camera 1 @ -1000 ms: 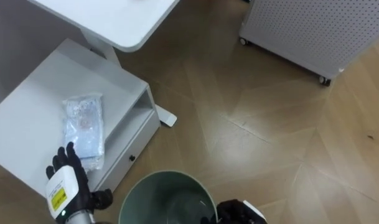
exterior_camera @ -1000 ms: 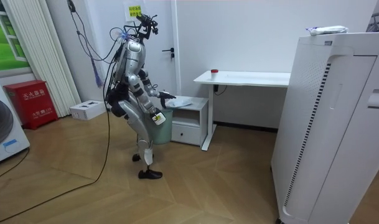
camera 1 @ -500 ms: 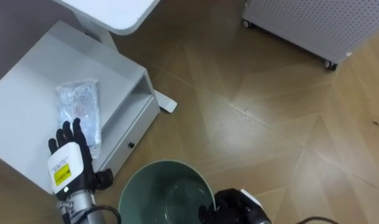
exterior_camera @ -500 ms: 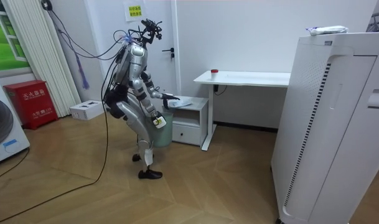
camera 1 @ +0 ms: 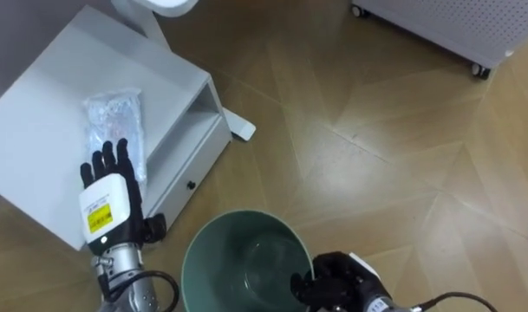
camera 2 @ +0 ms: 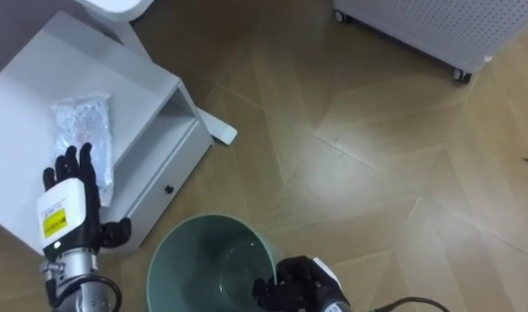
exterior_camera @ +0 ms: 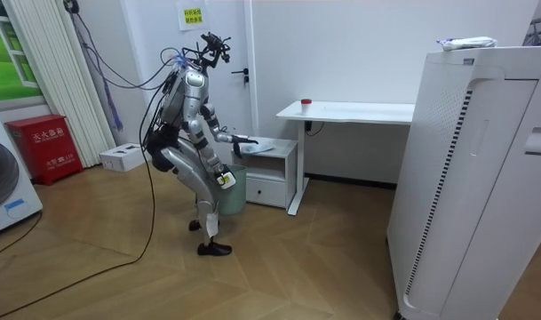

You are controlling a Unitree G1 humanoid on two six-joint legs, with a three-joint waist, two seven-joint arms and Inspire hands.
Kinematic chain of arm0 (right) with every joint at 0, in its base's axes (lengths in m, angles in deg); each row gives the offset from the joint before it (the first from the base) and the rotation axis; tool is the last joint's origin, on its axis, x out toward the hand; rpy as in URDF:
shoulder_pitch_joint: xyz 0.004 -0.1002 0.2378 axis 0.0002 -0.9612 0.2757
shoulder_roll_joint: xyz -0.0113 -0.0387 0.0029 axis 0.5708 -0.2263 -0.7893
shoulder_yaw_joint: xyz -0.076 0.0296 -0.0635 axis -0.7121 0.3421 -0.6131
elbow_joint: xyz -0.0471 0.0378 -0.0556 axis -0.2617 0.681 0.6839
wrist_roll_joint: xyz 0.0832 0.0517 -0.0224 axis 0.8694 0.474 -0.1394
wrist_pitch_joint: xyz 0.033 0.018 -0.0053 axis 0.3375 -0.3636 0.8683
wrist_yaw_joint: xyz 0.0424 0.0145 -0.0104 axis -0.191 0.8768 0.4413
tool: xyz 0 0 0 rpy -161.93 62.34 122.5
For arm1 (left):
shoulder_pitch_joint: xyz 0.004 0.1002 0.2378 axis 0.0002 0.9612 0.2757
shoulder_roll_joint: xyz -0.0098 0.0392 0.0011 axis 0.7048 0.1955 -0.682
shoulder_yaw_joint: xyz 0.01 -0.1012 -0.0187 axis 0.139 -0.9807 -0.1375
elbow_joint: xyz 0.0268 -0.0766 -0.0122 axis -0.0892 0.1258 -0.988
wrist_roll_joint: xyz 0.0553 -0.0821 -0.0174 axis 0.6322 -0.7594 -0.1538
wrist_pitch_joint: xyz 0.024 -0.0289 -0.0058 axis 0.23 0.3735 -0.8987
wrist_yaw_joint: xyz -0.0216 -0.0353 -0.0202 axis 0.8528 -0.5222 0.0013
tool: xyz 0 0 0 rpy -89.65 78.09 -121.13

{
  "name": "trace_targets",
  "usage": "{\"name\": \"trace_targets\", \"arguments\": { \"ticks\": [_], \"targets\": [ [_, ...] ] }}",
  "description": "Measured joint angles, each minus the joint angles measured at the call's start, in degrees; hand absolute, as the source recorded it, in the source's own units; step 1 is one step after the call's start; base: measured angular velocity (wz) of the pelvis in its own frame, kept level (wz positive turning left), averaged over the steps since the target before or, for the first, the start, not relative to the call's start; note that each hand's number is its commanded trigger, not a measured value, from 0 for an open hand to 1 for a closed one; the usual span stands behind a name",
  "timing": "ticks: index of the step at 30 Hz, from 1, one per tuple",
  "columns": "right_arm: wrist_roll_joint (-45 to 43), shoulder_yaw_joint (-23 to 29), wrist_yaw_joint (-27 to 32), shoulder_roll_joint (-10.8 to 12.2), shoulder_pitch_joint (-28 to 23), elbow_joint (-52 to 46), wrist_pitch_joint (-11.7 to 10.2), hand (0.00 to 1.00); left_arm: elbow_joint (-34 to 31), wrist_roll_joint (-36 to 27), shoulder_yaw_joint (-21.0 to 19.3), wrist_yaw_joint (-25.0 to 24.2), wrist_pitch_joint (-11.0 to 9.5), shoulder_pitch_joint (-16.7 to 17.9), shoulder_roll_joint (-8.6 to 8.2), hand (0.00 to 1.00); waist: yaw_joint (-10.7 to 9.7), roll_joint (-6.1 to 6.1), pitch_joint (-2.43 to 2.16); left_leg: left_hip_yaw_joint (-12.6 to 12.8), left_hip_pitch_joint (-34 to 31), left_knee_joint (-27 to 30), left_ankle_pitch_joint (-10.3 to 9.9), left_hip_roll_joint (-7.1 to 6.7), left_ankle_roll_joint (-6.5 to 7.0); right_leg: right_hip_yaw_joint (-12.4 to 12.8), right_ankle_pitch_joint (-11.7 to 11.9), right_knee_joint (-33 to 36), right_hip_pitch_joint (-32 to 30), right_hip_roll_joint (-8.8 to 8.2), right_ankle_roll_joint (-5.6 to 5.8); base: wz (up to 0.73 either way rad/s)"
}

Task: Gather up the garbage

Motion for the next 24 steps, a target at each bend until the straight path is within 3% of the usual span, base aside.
{"name": "trace_targets", "arguments": {
  "ticks": [9,11,18,19,21,23,24],
  "targets": [
    [2.1,-0.1,0.0,-0.3,1.6,0.0,1.3,1.0,0.8,-0.5,1.3,-5.8,1.6,-0.3,-0.01,0.0,0.3,0.1,-0.01,-0.3,-1.2,0.3,0.0,0.0,0.03,-0.1,0.0,0.0,-1.0,0.02,-0.02,0.0],
    [3.6,0.0,0.0,-0.3,2.1,0.0,2.1,1.0,1.7,-0.4,2.4,-8.0,2.9,-0.3,0.02,0.0,0.5,0.11,0.0,-0.3,-1.4,0.3,-0.1,0.02,0.05,-0.2,0.0,0.0,-1.1,0.03,-0.01,0.0],
    [5.0,0.0,0.0,-0.6,3.2,0.1,3.2,1.0,1.8,-0.4,2.5,-10.0,4.6,-1.3,1.04,0.0,0.6,0.12,0.01,-0.3,-2.2,1.1,-0.3,0.03,0.12,-0.2,-0.3,1.0,-1.8,-0.17,-0.11,0.0],
    [5.0,0.0,0.0,-0.6,3.3,0.1,3.3,1.0,1.8,-0.5,2.5,-10.3,5.0,-1.5,1.11,0.06,0.7,0.12,0.01,-0.3,-2.2,1.1,-0.3,0.04,0.12,-0.2,-0.3,1.0,-1.8,-0.17,-0.12,0.0],
    [5.0,0.0,0.0,-0.6,3.3,0.1,3.6,1.0,1.8,-0.5,2.4,-11.0,5.7,-1.8,1.13,0.77,0.7,0.13,0.01,-0.3,-2.2,1.2,-0.3,0.04,0.12,-0.2,-0.3,1.0,-1.8,-0.15,-0.12,0.0],
    [5.0,0.0,0.0,-0.5,3.3,0.1,3.7,1.0,1.8,-0.5,2.4,-11.3,6.5,-2.2,1.13,1.0,0.7,0.15,0.02,-0.3,-2.1,1.2,-0.3,0.05,0.11,-0.1,-0.3,1.0,-1.8,-0.12,-0.12,0.0],
    [5.0,0.0,0.0,-0.4,3.3,0.2,3.7,1.0,1.8,-0.4,2.4,-11.1,6.8,-2.2,1.14,1.0,0.8,0.19,0.05,-0.3,-2.1,1.2,-0.3,0.11,0.09,-0.1,-0.3,1.0,-1.8,-0.04,-0.12,0.0]
  ]
}}
